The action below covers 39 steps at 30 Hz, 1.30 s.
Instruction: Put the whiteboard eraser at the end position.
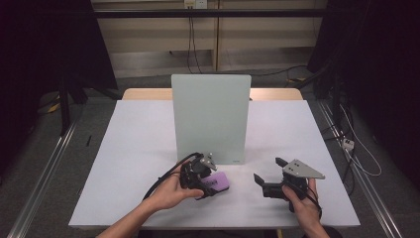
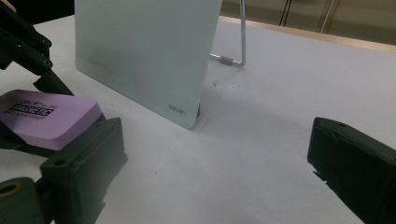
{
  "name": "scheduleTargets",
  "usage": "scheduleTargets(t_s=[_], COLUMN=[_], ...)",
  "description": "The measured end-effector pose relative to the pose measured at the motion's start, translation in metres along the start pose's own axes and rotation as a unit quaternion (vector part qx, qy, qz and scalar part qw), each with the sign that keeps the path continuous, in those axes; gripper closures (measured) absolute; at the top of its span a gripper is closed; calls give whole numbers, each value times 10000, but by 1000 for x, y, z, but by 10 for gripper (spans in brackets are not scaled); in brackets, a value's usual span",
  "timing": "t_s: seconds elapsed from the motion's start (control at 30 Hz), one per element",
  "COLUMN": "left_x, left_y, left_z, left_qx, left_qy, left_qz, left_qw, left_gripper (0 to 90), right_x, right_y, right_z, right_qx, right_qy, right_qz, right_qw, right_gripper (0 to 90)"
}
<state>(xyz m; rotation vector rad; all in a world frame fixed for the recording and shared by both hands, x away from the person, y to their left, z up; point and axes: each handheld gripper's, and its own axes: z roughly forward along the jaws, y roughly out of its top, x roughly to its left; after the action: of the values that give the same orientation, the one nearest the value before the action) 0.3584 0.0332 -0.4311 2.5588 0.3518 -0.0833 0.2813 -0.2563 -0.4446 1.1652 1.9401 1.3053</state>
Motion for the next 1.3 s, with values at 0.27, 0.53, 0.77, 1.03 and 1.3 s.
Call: scheduleTargets(t_s=[0.27,0.53,0.77,1.03,1.3], left_x=[0,-1,0,-1,-2], left_y=[0,-1,-3,-3,-4], left_z=[2,4,4,5,6], left_qx=[-13,-78,-136,-114,-243], left_qy=[-42,3,-10,6,-21], left_qz=[-34,-103,-99,-42,-76], left_qw=[10000,9999,9999,9999,9997], left_gripper=[409,406,399,384,274], right_x=[0,0,0,-1,-2], right_y=[0,0,0,-1,-1], right_z=[0,-1,0,0,1], right_qx=[1,-1,9,23,25], right_qy=[3,-2,7,0,-5], right_qz=[6,0,6,25,54], right_qw=[10000,10000,10000,10000,10000], right_gripper=[39,39,39,39,39])
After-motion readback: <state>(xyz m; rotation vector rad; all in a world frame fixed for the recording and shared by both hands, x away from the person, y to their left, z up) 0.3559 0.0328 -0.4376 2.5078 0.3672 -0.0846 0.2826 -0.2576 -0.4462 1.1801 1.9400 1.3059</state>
